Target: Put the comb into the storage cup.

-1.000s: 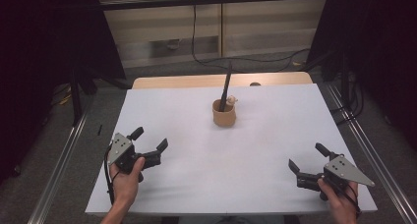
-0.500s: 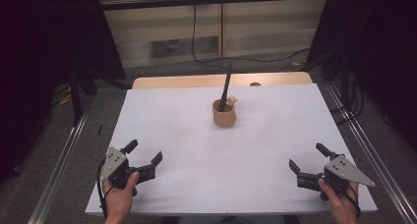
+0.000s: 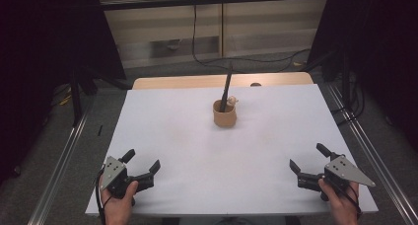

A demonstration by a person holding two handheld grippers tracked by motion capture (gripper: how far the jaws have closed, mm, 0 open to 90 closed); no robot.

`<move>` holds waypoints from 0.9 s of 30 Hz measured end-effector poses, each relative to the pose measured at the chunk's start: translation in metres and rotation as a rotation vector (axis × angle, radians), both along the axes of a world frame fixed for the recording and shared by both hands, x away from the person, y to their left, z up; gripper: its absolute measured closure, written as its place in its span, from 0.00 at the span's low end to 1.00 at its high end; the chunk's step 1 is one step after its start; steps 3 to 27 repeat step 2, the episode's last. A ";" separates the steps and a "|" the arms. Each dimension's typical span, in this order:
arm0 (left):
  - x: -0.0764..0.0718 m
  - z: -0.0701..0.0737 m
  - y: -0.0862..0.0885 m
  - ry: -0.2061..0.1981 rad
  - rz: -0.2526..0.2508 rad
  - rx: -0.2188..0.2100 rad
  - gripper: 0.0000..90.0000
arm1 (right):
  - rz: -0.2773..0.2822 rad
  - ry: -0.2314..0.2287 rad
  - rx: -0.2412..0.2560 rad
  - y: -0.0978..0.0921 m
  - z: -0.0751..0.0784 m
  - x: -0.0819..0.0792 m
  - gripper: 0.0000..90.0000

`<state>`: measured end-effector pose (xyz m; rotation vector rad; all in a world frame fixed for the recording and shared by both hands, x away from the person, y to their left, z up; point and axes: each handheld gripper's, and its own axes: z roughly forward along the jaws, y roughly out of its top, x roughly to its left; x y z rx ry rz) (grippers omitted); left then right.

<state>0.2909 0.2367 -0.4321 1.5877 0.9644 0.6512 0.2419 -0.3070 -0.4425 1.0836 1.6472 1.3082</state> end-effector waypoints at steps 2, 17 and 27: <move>0.000 0.000 -0.001 0.005 -0.010 -0.013 0.04 | 0.004 0.002 0.001 0.000 0.000 0.000 0.00; 0.000 0.000 -0.001 0.005 -0.010 -0.013 0.04 | 0.004 0.002 0.001 0.000 0.000 0.000 0.00; 0.000 0.000 -0.001 0.005 -0.010 -0.013 0.04 | 0.004 0.002 0.001 0.000 0.000 0.000 0.00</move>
